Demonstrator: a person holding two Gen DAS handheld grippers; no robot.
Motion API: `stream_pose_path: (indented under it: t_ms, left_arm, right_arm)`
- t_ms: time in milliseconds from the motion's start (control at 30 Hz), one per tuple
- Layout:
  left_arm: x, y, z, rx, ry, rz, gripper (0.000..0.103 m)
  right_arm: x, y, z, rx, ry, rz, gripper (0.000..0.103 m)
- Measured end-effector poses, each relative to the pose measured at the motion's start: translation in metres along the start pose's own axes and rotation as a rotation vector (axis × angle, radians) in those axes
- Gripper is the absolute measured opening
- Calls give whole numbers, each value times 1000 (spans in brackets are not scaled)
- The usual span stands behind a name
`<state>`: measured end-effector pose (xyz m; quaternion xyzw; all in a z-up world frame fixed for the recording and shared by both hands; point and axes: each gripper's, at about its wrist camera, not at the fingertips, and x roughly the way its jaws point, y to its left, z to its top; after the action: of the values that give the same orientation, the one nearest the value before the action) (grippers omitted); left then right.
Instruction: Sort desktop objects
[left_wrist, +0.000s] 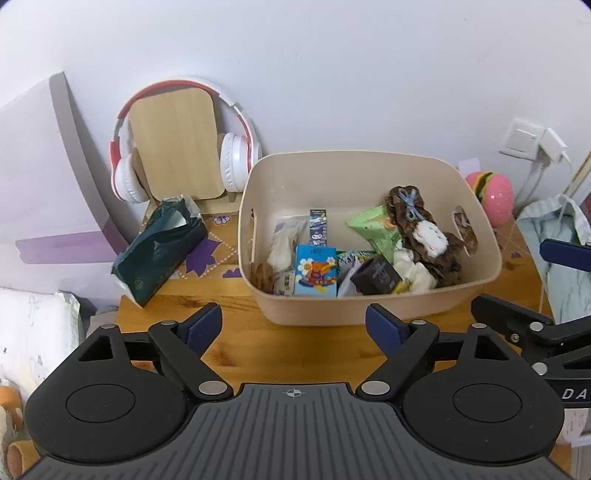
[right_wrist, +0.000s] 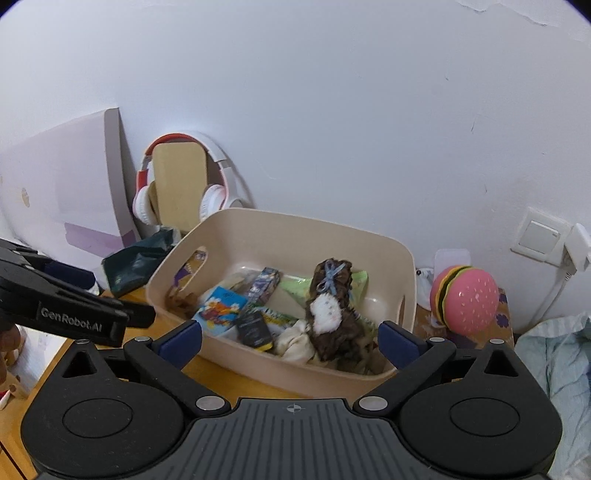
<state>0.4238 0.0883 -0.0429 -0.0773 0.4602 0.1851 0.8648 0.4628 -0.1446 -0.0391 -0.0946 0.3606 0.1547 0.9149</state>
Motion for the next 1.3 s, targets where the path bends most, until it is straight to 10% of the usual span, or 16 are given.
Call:
stream_pose_path:
  t_ms: [1300]
  left_arm:
    - [-250, 18, -197, 16, -24, -21, 88]
  right_arm:
    - [-253, 114, -116, 102, -42, -71, 103]
